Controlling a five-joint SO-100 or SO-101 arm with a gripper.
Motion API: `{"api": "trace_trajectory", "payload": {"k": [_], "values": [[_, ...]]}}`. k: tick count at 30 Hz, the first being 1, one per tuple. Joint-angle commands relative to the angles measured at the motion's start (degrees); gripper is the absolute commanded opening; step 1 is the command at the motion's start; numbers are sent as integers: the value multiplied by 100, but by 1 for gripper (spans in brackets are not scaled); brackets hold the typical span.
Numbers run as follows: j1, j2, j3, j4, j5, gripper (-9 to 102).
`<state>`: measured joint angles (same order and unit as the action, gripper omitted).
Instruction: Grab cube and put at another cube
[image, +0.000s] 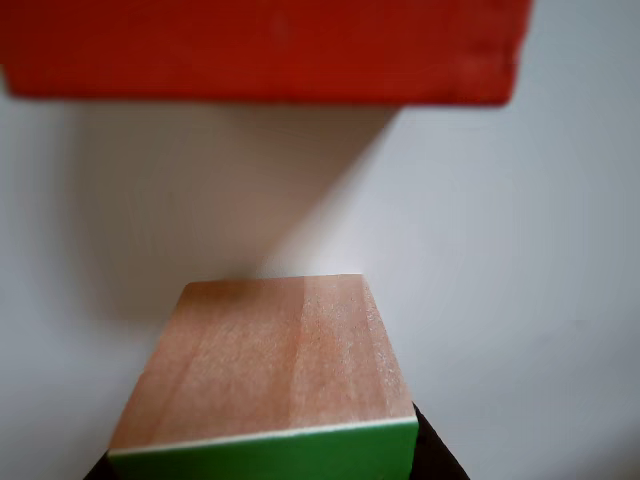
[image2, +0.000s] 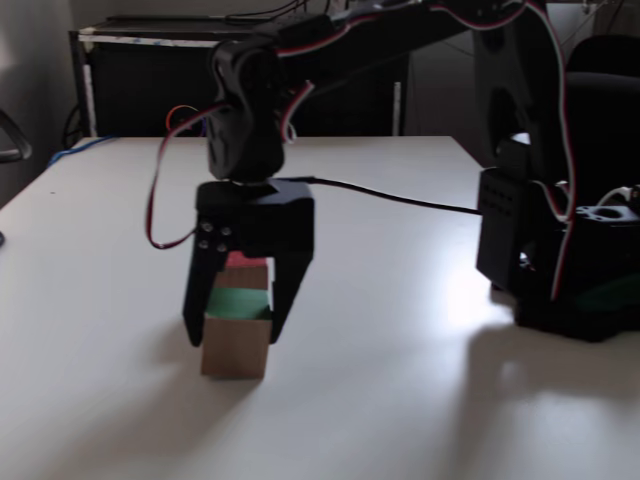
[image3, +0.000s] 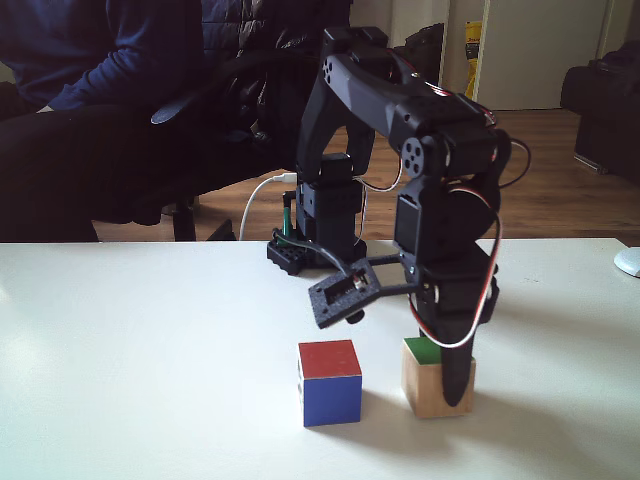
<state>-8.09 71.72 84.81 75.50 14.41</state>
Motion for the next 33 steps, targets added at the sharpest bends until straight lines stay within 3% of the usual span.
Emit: {"api": "trace_trajectory", "payload": {"k": [1, 14, 23, 33], "values": [[62, 861, 202, -9, 97, 13], [1081, 3041, 158, 1134, -211, 13], [2153, 2593, 360, 800, -861, 13], [2048, 1828, 202, 712, -835, 14]]}}
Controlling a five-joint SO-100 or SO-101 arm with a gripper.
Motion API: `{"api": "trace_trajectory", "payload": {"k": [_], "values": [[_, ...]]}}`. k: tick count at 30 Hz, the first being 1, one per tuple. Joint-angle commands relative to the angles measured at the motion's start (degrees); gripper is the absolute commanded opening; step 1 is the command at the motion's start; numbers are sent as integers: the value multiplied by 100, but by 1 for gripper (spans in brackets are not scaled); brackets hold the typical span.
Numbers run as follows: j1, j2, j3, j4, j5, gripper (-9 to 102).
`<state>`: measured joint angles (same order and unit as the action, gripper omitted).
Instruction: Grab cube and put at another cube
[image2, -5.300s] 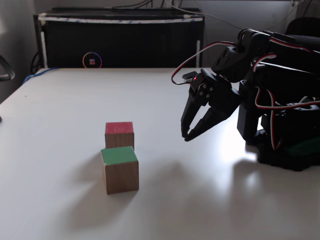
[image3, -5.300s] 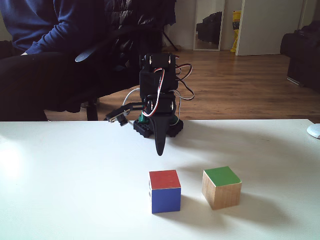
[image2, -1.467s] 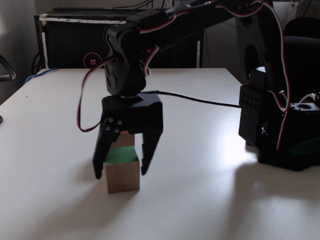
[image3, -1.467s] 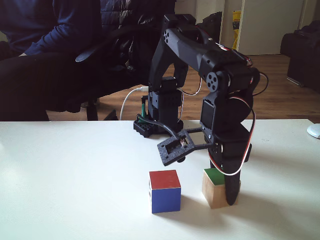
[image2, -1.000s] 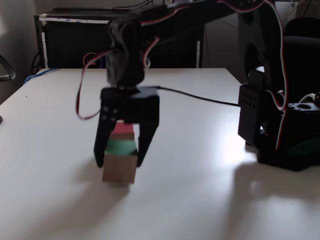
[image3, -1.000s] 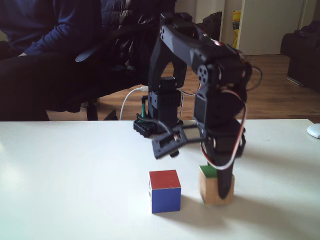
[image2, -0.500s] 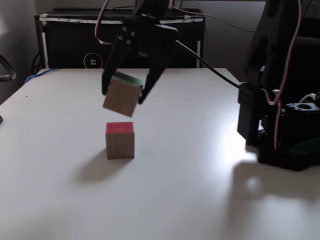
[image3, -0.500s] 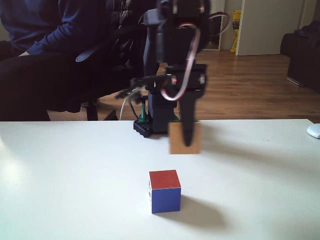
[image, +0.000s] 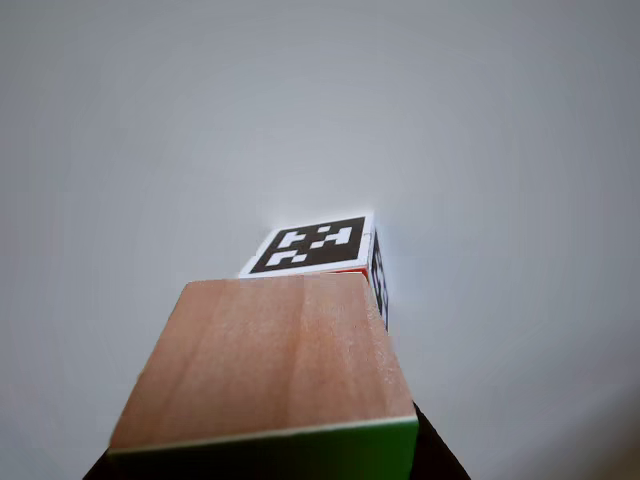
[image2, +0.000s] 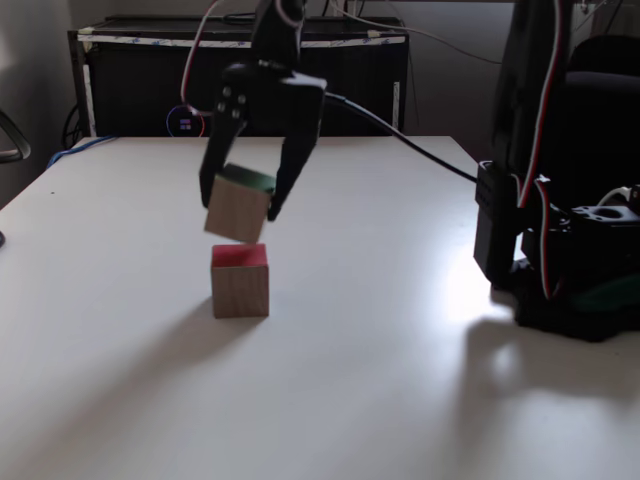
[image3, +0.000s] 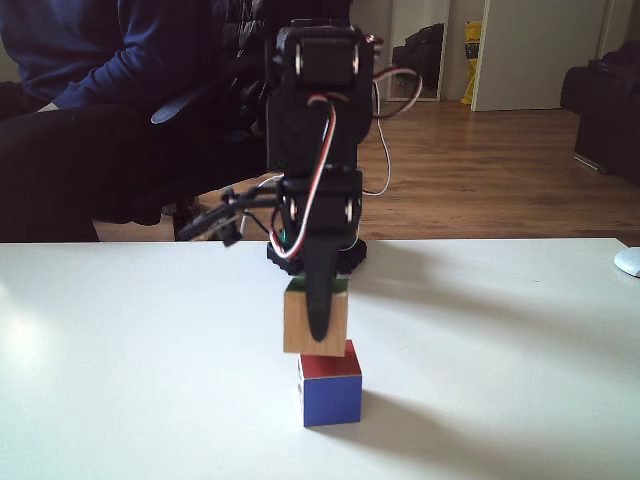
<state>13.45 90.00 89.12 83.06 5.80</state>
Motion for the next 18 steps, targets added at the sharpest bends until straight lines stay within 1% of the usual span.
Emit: {"api": "trace_trajectory", "payload": {"k": [1, 4, 7, 13, 16, 18], "values": [[-149, -35, -229, -44, 44, 14], [-255, -88, -229, -44, 114, 16], [-325, -149, -229, -44, 141, 19], [-308, -264, -255, -44, 167, 24], [-281, -369, -343, 9, 167, 29], [-281, -439, -360, 26, 105, 35]]}}
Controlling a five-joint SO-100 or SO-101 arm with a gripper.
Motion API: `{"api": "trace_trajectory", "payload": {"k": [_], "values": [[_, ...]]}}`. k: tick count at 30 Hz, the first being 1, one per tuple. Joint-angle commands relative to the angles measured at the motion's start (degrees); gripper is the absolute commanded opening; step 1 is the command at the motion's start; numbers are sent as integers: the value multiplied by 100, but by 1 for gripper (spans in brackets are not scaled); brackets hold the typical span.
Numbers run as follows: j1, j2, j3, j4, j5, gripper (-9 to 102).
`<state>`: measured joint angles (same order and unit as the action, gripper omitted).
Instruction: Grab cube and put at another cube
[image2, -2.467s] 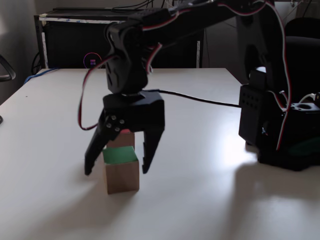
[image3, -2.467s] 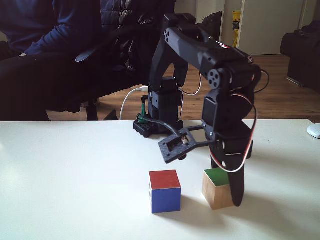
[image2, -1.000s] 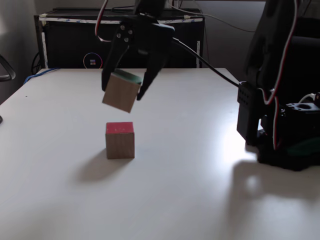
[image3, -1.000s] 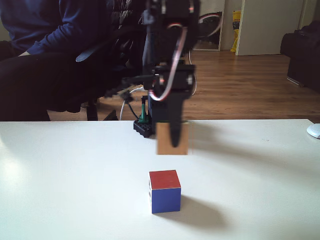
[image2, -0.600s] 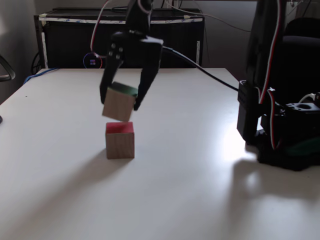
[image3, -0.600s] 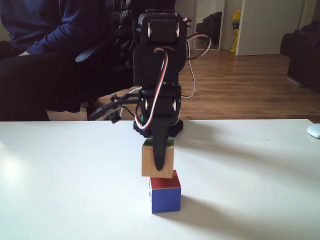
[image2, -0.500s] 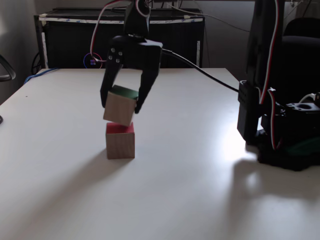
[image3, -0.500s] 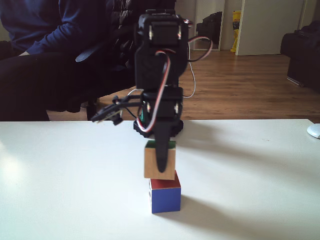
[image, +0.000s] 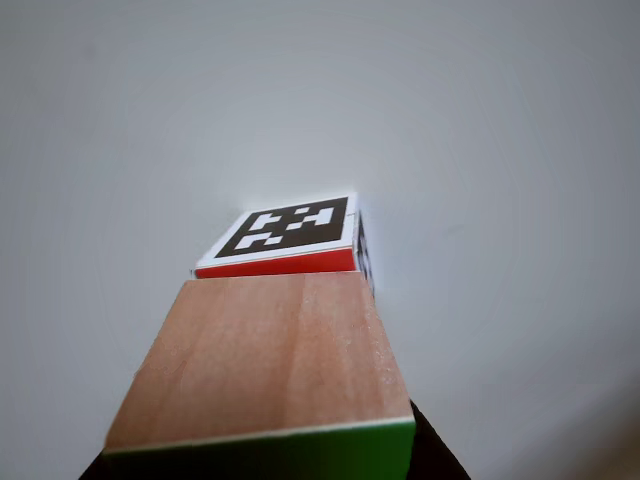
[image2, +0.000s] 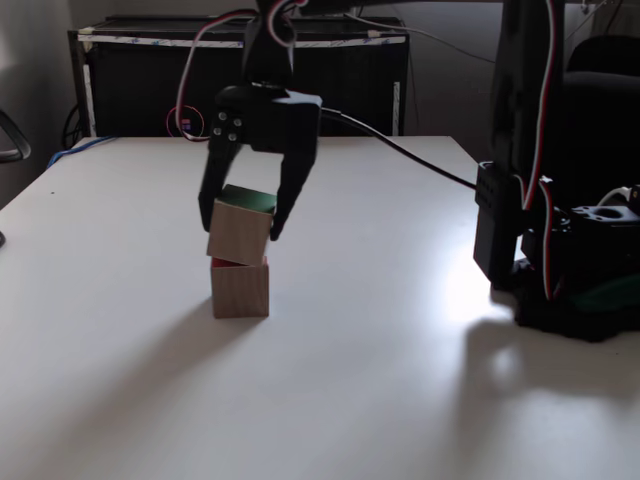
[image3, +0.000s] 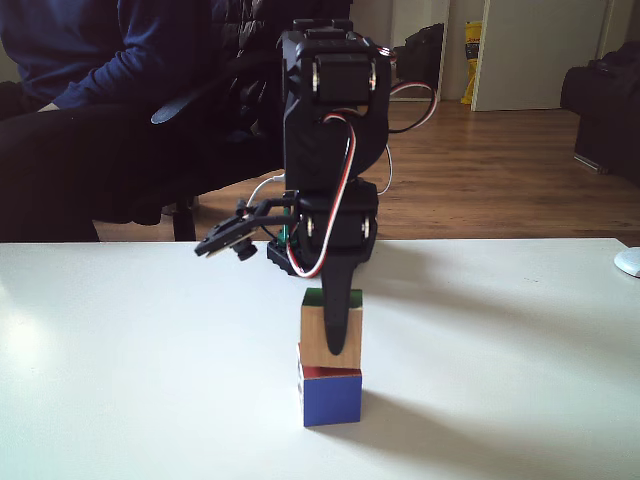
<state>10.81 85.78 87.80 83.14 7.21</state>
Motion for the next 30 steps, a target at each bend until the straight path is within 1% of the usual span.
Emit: {"api": "trace_trajectory", "payload": {"k": [1, 9, 12, 15, 18, 20, 24, 26, 28, 30], "values": [[-18, -53, -237, 26, -44, 35], [-9, -62, -334, 141, -18, 41], [-26, 9, -536, 404, -9, 43], [-88, 536, -598, 703, -18, 44], [-308, 1635, -483, 1187, -18, 44], [-510, 2839, -264, 1415, -26, 44], [-756, 5511, 255, 1415, -202, 40], [-642, 6478, 694, 1169, -360, 38], [-413, 7330, 1564, 686, -545, 34], [-141, 8165, 2777, -18, -782, 26]]}}
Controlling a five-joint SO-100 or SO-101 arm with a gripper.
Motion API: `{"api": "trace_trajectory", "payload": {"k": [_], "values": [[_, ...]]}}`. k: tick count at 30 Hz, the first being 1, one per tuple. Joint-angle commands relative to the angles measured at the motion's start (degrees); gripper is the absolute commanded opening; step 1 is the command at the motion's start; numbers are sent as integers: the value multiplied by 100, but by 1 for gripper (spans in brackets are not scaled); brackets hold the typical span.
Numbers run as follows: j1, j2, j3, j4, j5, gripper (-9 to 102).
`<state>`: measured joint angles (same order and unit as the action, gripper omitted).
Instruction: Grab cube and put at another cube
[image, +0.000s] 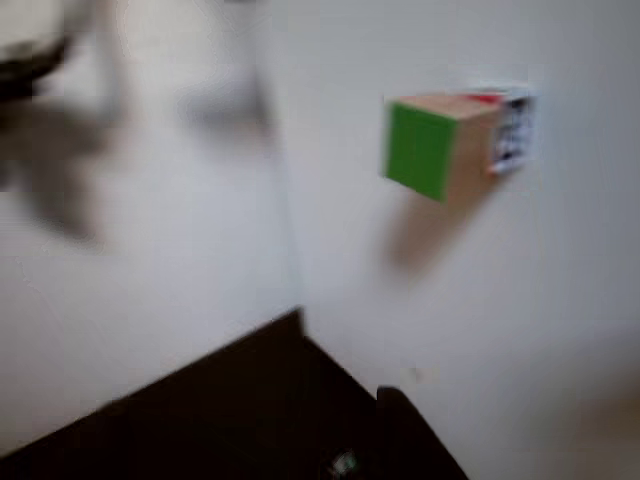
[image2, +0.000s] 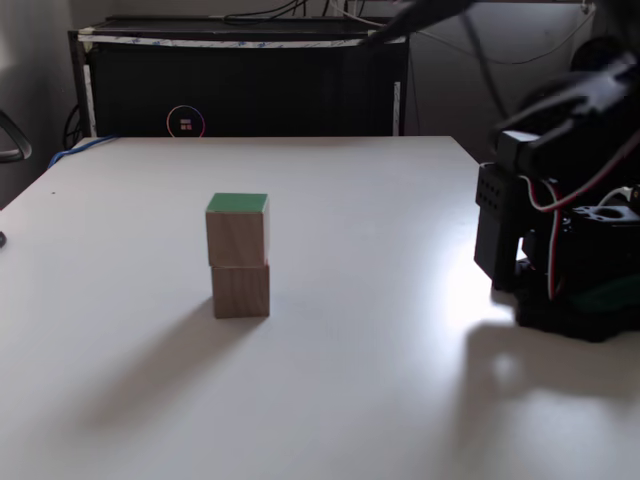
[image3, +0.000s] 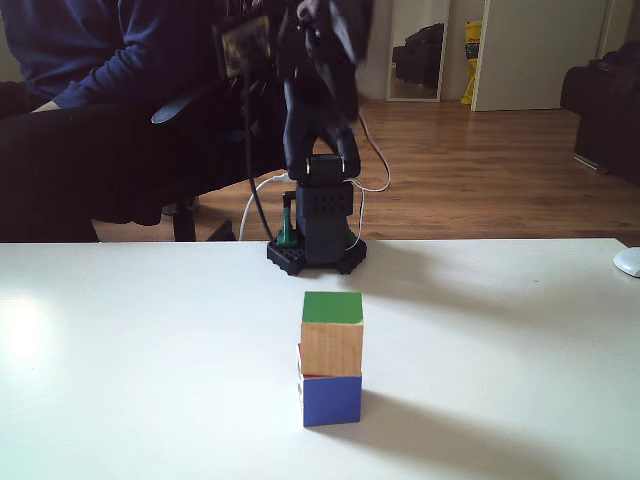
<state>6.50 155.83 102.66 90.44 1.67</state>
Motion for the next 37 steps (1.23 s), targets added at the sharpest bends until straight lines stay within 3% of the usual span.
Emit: {"api": "trace_trajectory", "payload": {"k": [1, 4, 10, 16, 24, 37], "values": [[475, 1529, 1898, -1107, -229, 20], [782, 2294, 3463, -1811, -167, 0], [659, 3252, 5766, -2224, -281, 0], [519, 3261, 6812, -2197, -457, 0], [475, 3261, 6759, -1705, -756, 0], [492, 3261, 6750, -1652, -835, 0]]}}
